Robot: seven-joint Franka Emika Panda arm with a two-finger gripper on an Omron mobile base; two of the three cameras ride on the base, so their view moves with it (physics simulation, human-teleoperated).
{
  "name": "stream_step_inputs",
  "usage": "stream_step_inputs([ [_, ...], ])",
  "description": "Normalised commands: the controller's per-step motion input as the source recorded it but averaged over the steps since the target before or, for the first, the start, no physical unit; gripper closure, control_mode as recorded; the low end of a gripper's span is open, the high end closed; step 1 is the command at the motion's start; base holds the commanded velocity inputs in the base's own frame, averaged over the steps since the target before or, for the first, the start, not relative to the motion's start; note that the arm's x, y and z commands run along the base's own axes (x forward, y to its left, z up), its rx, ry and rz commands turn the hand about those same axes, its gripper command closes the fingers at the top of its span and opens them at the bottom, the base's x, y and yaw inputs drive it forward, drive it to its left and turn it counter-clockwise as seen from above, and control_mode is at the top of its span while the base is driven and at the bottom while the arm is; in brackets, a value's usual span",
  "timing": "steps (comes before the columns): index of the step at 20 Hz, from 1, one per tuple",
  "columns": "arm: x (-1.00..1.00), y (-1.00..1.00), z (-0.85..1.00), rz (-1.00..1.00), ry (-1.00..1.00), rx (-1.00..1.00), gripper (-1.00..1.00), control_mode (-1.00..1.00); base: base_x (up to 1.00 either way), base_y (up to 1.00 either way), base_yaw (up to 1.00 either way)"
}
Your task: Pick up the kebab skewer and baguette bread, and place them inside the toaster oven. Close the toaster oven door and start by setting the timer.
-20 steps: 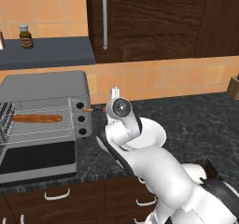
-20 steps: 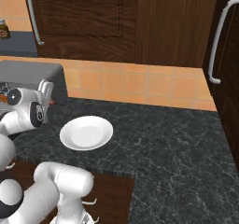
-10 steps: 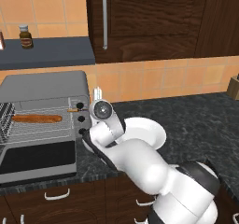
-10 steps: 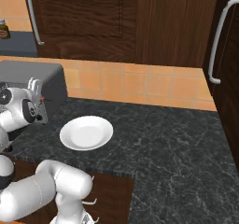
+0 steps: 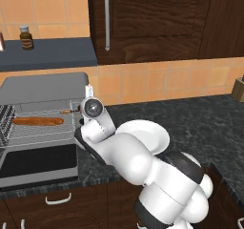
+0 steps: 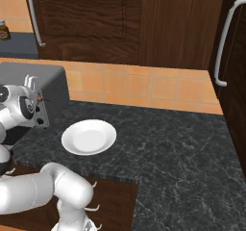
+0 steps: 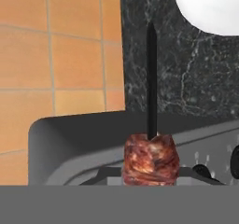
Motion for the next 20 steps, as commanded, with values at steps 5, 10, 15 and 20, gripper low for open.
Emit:
stream_step_inputs([
  [5, -0.22, 0.7, 0.0, 0.0, -0.02, 0.0, 1.0, -1.0, 0.0, 0.0, 0.0],
  [10, -0.5, 0.64, 0.0, 0.0, -0.01, 0.0, 1.0, -1.0, 0.0, 0.0, 0.0],
  [15, -0.03, 0.84, 0.03, 0.0, 0.0, 0.0, 1.0, -1.0, 0.0, 0.0, 0.0],
  [20, -0.05, 0.84, 0.03, -0.02, 0.0, 0.0, 1.0, -1.0, 0.0, 0.0, 0.0],
])
